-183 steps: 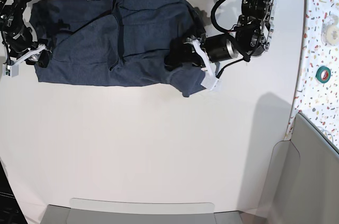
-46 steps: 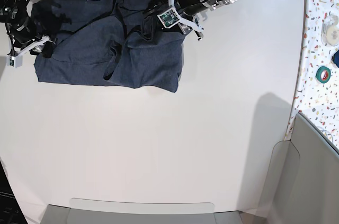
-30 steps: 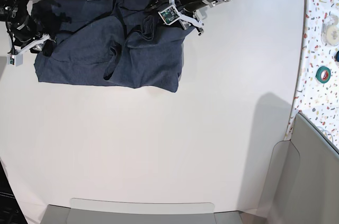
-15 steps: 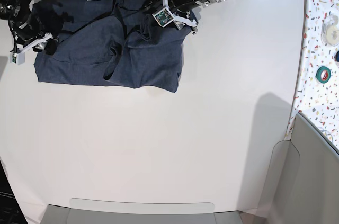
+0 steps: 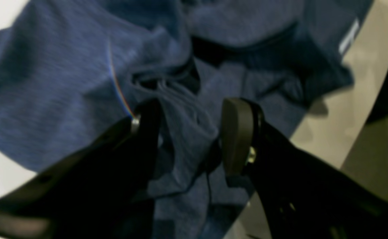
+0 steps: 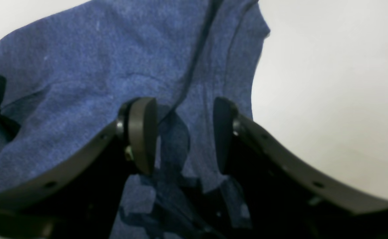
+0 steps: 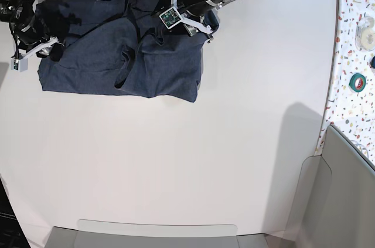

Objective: Layout the t-shirt on the table in an organized manner, then fold the t-shirt properly
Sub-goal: 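Press the folded fabric down with the left gripper near the collar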

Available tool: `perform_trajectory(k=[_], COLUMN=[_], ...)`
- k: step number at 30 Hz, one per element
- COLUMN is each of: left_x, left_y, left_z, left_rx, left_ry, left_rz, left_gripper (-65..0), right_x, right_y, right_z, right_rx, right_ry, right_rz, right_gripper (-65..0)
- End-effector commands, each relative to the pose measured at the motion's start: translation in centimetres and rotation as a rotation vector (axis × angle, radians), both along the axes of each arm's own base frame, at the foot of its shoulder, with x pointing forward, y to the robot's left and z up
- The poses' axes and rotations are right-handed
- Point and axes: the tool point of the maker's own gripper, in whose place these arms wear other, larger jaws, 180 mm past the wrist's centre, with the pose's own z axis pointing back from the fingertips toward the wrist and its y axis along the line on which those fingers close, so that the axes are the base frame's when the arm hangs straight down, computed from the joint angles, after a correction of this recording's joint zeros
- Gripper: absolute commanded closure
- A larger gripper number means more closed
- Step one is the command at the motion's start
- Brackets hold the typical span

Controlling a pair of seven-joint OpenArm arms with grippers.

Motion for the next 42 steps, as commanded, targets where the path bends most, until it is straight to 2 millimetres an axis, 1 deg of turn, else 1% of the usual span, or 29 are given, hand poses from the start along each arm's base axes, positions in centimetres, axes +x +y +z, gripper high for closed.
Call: perform_trajectory(k=[1,7,10,12,14,18,19,23,30,33,42], left_x=[0.1,-0.2,-0.3,-0.3,-0.2,0.2,0.3,0.5,1.2,1.4,1.2], left_y=[-0.4,-0.2,-0.2,-0.2,-0.1,-0.1,0.0,-0.6,-1.3,-1.5,-1.6], left_z=[0.8,-0.3,-0.4,-0.4,-0.4,-0.3,-0.3,0.5,3.7,4.6,4.8], left_rx=[-0.030,-0.009,-0.007,-0.007,-0.006,-0.008,-0.006,-0.032,-0.093,-0.110,-0.115], left_ry=[-0.017,0.006,0.008,0.008,0.006,0.000,0.000,-0.011,-0.074,-0.092,-0.091], left_rz=[-0.001,-0.002,-0.002,-0.002,-0.001,0.004,0.007,0.014,0.012,0.010,0.006], left_gripper=[-27.4,-27.4,-27.3,-25.5,-19.7,-1.7,0.0,0.0,0.0,0.0,-0.4], right_x=[0.6,0.6,0.6,0.6,0.6,0.3,0.2,0.2,0.2,0.2,0.2], right_y=[-0.5,-0.5,-0.5,-0.5,-0.5,-0.5,-0.6,-0.6,-0.6,-0.6,-0.5], right_z=[1.2,1.2,1.2,1.2,1.2,1.0,1.0,1.0,1.0,1.0,0.9], right_rx=[-0.021,-0.021,-0.021,-0.021,-0.021,-0.021,-0.021,-0.021,-0.021,-0.021,-0.020], right_ry=[-0.043,-0.043,-0.043,-0.043,-0.043,-0.032,-0.033,-0.031,-0.031,-0.031,-0.031], right_rz=[0.006,0.006,0.006,0.006,0.006,0.006,0.004,0.004,0.004,0.004,0.004], right_gripper=[-27.6,-27.6,-27.6,-27.6,-27.6,-27.6,-27.6,-27.6,-27.5,-27.5,-27.5])
